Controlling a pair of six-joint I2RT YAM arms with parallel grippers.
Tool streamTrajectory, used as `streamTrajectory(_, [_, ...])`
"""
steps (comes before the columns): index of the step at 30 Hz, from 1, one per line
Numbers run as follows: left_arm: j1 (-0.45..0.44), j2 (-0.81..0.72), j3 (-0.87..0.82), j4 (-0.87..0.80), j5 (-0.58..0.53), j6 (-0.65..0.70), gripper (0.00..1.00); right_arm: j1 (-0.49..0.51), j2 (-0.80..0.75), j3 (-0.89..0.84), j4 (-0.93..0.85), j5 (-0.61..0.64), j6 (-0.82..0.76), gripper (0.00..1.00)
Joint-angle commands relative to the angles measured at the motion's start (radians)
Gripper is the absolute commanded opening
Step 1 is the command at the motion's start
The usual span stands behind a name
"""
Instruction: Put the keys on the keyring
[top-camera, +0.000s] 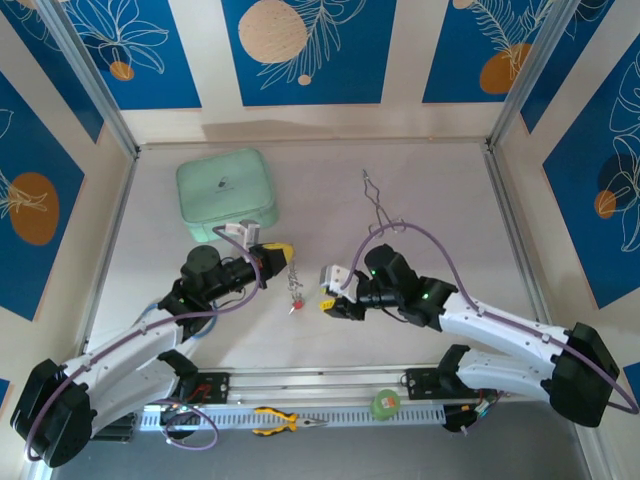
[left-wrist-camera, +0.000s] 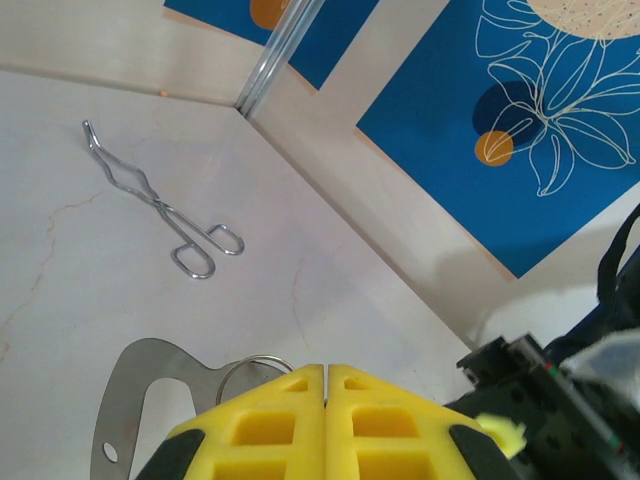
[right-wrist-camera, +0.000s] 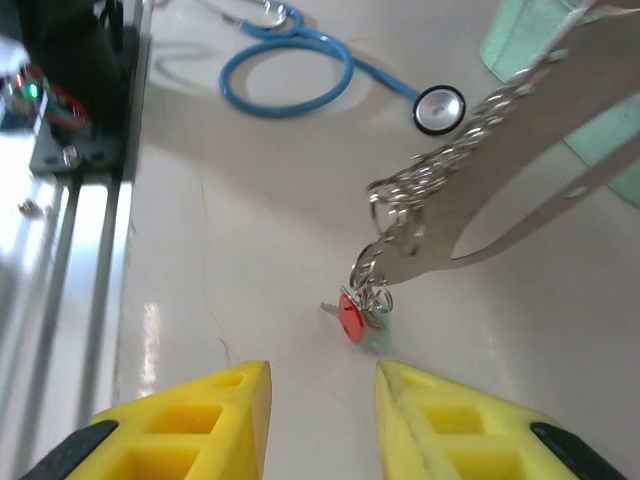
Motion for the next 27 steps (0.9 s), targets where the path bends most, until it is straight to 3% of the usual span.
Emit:
streamTrajectory(1, [-0.005, -0.014, 0.042, 0.041, 0.035, -0.022, 0.00, 0.023, 0.029, -0.020, 0.148, 0.070, -0.192, 0.32])
streamTrajectory(13, [-0.005, -0.011, 0.043, 0.061, 0.065, -0.022, 0.00, 0.071, 0.163, -0.026, 0.370, 0.169, -0.200, 0.34])
streamTrajectory(27, [-0.005, 0.000, 0.049, 0.071, 0.083, -0.022, 0.00, 0.074, 0.192, -0.018, 0.393, 0.148, -0.207, 0.15])
